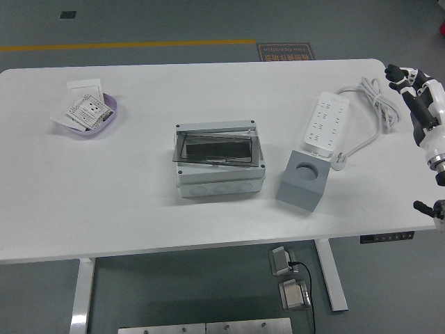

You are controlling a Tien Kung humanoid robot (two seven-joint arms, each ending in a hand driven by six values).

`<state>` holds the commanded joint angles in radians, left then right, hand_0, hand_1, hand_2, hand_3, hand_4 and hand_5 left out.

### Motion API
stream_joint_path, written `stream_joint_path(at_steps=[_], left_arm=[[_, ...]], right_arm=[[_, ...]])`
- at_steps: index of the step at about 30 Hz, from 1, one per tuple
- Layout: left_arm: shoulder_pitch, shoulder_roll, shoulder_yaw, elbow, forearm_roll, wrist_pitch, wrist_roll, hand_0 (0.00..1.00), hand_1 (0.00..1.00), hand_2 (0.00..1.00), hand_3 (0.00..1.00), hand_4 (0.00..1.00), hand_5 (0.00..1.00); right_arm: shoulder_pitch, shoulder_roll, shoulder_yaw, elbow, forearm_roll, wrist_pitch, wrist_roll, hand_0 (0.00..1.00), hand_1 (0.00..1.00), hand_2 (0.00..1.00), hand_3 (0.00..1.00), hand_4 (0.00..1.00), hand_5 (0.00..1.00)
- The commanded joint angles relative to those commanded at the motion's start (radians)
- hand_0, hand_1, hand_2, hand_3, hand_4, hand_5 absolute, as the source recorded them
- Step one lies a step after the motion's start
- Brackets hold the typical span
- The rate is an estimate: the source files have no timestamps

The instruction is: Pick up the cylinder from the cube,place it in the box,flap close box

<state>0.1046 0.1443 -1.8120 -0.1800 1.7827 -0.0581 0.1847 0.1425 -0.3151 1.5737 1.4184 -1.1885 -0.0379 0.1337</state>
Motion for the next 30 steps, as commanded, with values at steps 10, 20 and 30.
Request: stream_joint_path(at_steps=[10,20,30], left_arm=[[-0.001,-0.001,-0.002,0.0,0.003,-0.001,0.0,0.609,0.668,0.602,0.586,0.607,0.241],[0.0,-0.001,0.0,0.0,0.002,-0.001,0.0,0.609,0.668,0.603,0.587,0.623,0.258],[-0.002,-0.003,0.0,0.0,0.003,-0.002,0.0,0.609,0.667,0.604,0.588,0.626,0.262]], right_arm=[[0.0,0.0,0.001,0.001,-0.006,-0.002,-0.002,0.883,0.845,0.868,0.631,0.773,0.583],[-0.001,0.0,-0.002,-0.005,0.043,0.009,0.018,0.885,0.847,0.873,0.805,0.952,0.719],[-0.002,0.0,-0.006,-0.007,0.063,0.002,0.026,0.887,0.844,0.886,0.952,0.998,0.936]])
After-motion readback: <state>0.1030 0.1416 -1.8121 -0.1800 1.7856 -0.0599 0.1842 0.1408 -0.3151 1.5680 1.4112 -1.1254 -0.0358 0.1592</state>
